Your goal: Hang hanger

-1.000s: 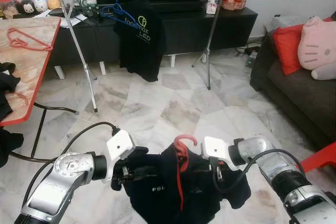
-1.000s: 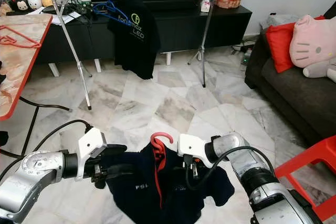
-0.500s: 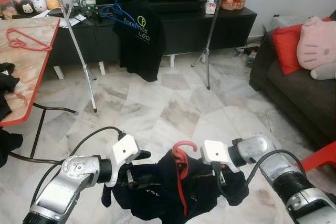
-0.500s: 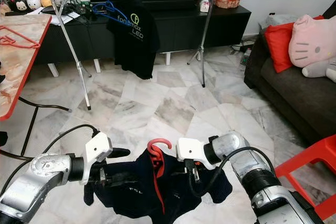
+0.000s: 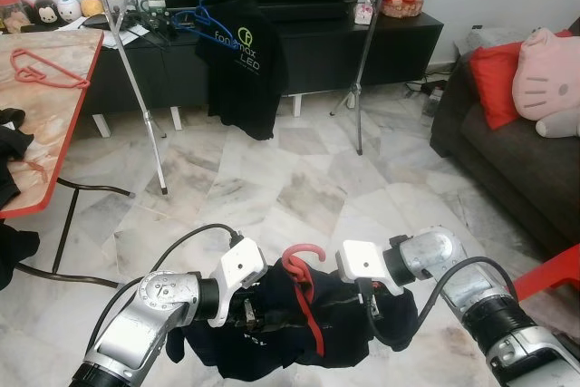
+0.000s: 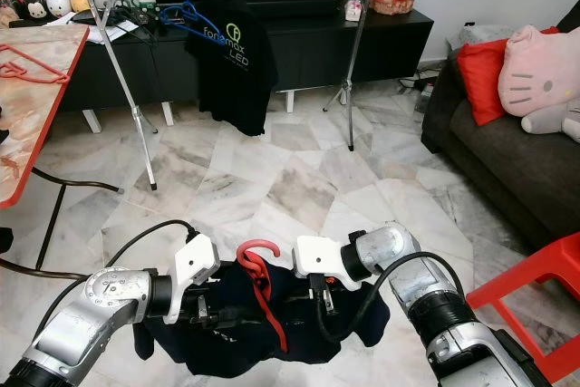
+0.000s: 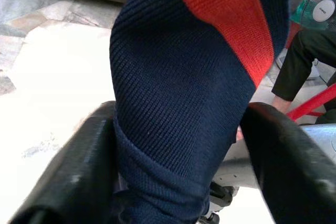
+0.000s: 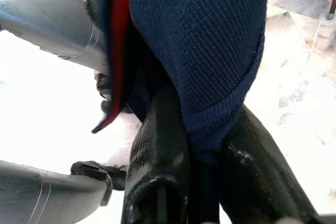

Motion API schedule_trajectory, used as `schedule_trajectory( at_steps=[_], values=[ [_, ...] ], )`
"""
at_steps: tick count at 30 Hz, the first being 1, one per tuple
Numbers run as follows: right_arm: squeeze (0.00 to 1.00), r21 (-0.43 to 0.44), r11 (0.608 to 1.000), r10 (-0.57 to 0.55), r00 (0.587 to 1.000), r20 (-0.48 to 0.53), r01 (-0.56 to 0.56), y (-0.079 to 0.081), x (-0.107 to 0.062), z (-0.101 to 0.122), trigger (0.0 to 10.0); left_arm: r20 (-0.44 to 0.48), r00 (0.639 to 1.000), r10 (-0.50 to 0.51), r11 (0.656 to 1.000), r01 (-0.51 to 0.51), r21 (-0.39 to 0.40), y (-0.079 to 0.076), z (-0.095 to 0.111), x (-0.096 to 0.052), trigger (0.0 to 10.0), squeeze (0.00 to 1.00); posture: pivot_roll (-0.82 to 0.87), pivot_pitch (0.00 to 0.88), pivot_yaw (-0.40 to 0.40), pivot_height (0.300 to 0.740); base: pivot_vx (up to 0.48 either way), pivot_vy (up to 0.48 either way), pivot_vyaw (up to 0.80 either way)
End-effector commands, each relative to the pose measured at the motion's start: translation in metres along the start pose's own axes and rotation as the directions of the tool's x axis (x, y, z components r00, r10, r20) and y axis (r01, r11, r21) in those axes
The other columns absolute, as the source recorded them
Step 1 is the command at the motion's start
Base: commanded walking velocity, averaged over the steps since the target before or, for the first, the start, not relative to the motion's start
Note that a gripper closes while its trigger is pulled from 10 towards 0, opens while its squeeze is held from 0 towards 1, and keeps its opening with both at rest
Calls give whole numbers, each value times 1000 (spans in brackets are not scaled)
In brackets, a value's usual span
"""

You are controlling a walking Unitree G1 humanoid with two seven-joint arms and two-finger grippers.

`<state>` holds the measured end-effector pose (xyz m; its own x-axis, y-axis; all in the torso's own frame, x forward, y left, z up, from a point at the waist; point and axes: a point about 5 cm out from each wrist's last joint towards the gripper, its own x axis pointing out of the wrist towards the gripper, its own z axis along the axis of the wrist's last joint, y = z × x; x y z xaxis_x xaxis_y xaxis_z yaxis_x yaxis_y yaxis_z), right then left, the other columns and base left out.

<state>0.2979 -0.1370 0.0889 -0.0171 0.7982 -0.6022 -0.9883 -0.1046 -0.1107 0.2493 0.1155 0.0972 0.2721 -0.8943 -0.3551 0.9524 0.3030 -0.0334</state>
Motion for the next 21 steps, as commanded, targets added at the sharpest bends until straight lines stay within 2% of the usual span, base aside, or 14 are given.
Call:
schedule_trajectory(
  at_steps=[1,21],
  values=[
    [0,-34,999,0,999,40,1,-1,1,9,0,-1,1000,-10,1000,10,3,0,0,1,0,0,-16,0,-69,740,0,0,0],
    [0,-30,1000,-5,999,40,6,-3,-3,11,0,-79,994,-70,997,71,7,-5,-10,-1,0,0,-20,0,-77,740,0,0,0]
  ],
)
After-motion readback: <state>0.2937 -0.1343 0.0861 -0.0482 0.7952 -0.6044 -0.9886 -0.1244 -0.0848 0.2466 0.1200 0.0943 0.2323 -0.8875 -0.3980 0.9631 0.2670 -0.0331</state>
